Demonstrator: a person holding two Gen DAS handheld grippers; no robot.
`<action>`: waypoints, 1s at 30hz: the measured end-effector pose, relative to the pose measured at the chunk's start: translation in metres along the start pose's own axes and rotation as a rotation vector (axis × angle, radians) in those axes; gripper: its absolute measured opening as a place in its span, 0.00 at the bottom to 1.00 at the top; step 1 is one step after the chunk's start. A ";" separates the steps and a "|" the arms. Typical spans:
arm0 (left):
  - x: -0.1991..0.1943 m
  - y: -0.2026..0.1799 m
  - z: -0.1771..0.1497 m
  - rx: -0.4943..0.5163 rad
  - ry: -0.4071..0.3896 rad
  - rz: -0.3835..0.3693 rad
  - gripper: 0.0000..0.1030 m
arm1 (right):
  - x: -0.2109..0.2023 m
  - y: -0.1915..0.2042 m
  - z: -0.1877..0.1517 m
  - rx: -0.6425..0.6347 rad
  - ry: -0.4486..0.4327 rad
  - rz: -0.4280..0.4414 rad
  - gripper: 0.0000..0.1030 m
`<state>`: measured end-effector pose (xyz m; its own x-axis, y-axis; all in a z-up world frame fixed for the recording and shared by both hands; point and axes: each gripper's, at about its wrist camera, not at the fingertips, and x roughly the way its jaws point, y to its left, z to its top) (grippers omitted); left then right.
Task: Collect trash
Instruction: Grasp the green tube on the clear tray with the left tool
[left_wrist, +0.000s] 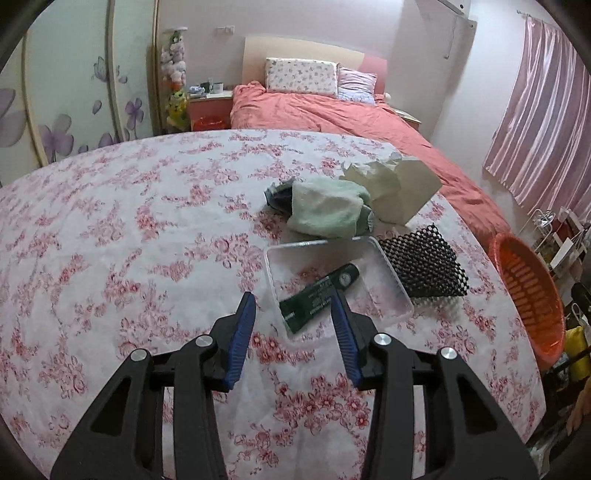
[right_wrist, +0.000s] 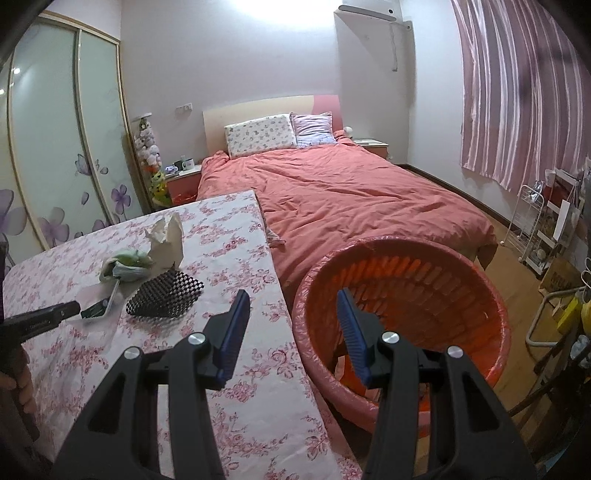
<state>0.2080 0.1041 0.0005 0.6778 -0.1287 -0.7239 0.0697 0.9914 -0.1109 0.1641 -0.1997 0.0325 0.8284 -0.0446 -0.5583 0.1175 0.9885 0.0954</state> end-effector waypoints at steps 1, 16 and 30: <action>0.000 -0.002 0.002 0.011 -0.006 0.006 0.42 | 0.000 -0.001 -0.001 -0.001 0.001 -0.001 0.47; 0.032 -0.038 0.010 0.161 0.063 -0.031 0.25 | 0.007 -0.011 -0.007 0.020 0.025 -0.009 0.47; 0.038 -0.058 0.007 0.289 0.092 0.000 0.25 | 0.012 -0.016 -0.011 0.049 0.041 -0.005 0.47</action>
<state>0.2350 0.0420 -0.0163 0.6097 -0.1170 -0.7839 0.2836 0.9558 0.0779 0.1662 -0.2142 0.0152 0.8050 -0.0422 -0.5918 0.1486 0.9800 0.1324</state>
